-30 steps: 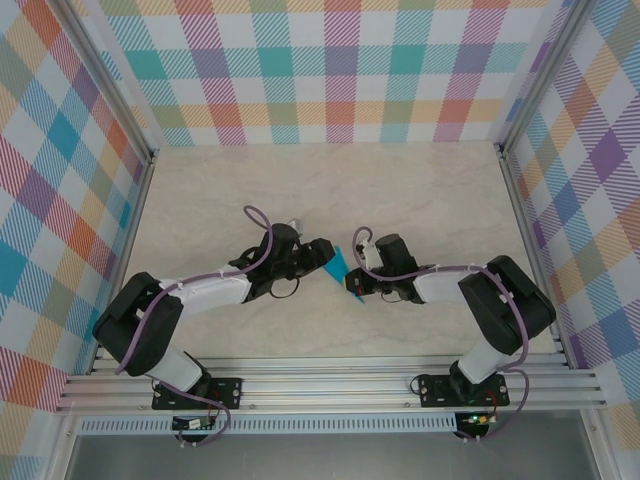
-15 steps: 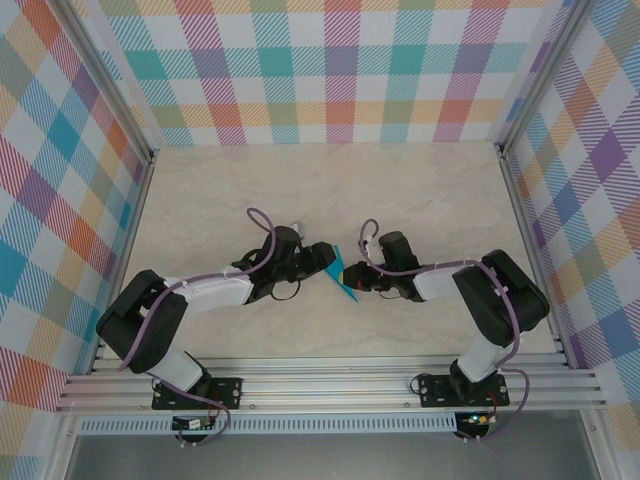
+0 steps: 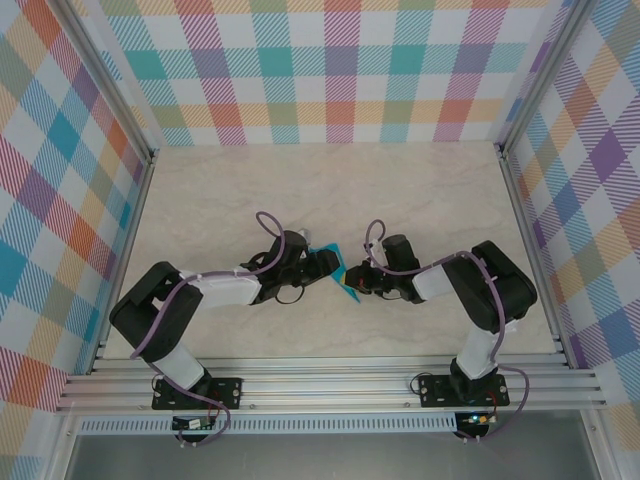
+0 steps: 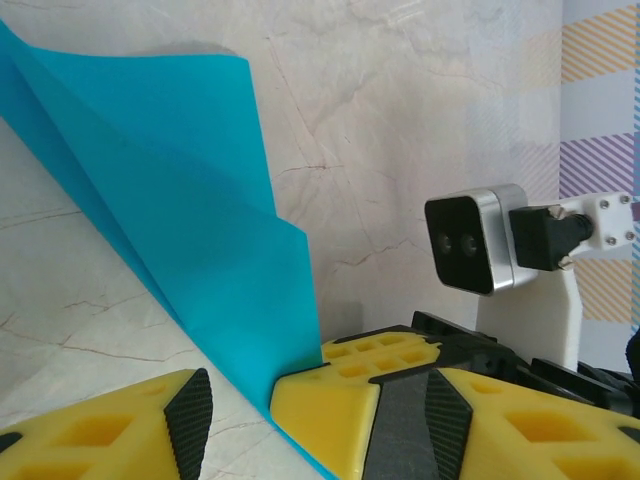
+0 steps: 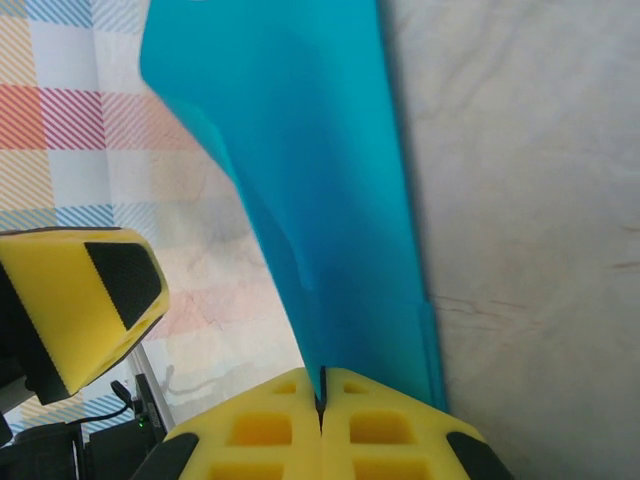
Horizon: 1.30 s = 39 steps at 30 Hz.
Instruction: Fold a paper plane with a square sheet of paper (pick it up from the middle)
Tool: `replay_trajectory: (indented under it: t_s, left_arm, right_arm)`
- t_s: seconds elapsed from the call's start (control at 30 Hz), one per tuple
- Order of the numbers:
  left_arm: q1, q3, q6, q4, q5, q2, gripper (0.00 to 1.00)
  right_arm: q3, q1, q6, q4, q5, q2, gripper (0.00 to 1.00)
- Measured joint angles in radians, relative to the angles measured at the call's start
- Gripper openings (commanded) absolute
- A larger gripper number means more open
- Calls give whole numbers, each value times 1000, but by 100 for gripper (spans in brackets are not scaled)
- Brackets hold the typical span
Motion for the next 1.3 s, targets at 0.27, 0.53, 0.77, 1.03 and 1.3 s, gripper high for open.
replay_trajectory:
  t_s: [0.27, 0.53, 0.77, 1.03, 1.3]
  left_arm:
    - [0, 1, -2, 15, 7, 31, 65]
    - [12, 107, -55, -172, -62, 32, 84]
    - [95, 240, -173, -365, -27, 74, 86]
    - [134, 348, -242, -488, 53, 183, 83]
    - [137, 388, -279, -590, 96, 233, 49]
  right_arm:
    - [-2, -14, 38, 5, -16, 4, 0]
    - [-1, -11, -138, -146, 50, -113, 0]
    - [-1, 42, -367, -225, 178, -204, 1]
    - [-2, 174, -601, -251, 357, -231, 3]
    - [-2, 250, -726, -251, 499, -232, 5]
